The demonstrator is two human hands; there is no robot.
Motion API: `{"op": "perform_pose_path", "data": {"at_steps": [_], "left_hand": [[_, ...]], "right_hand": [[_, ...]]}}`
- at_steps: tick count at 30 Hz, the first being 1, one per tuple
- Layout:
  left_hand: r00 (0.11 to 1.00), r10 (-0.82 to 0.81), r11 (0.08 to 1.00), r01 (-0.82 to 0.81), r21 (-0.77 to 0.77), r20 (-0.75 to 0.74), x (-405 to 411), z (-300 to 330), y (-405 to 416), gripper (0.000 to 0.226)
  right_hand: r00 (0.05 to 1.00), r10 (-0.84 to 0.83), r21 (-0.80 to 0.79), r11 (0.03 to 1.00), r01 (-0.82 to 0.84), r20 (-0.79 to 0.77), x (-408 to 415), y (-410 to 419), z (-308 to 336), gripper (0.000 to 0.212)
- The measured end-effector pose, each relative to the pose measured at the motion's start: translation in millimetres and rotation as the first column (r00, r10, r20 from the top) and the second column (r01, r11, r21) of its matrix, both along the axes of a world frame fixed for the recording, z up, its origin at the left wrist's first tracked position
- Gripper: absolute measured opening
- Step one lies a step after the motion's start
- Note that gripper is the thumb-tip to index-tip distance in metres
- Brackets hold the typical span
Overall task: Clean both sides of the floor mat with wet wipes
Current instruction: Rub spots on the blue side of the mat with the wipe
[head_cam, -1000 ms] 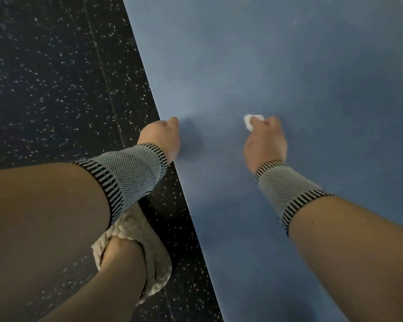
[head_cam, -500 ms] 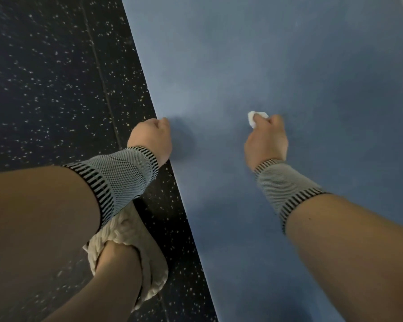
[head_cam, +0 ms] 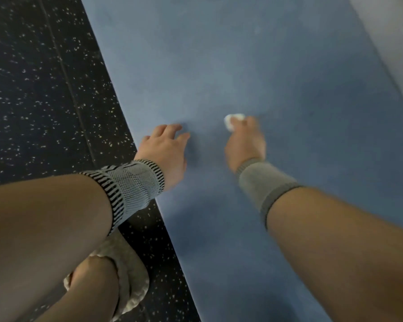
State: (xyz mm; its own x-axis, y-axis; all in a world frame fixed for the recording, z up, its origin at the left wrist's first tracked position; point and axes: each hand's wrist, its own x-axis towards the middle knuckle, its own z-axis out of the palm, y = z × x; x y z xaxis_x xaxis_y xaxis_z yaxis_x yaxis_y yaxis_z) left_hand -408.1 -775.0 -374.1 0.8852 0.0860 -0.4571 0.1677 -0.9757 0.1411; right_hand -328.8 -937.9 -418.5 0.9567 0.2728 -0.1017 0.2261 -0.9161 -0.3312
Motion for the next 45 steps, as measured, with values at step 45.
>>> {"op": "perform_pose_path", "data": {"at_steps": [45], "left_hand": [[0.958,-0.278,0.951,0.285,-0.121,0.070,41.2,-13.8,-43.8,0.057]], "right_hand": [[0.942,-0.333,-0.159,0.929,0.334,0.036,50.6,-115.1,3.7,0.033]]}}
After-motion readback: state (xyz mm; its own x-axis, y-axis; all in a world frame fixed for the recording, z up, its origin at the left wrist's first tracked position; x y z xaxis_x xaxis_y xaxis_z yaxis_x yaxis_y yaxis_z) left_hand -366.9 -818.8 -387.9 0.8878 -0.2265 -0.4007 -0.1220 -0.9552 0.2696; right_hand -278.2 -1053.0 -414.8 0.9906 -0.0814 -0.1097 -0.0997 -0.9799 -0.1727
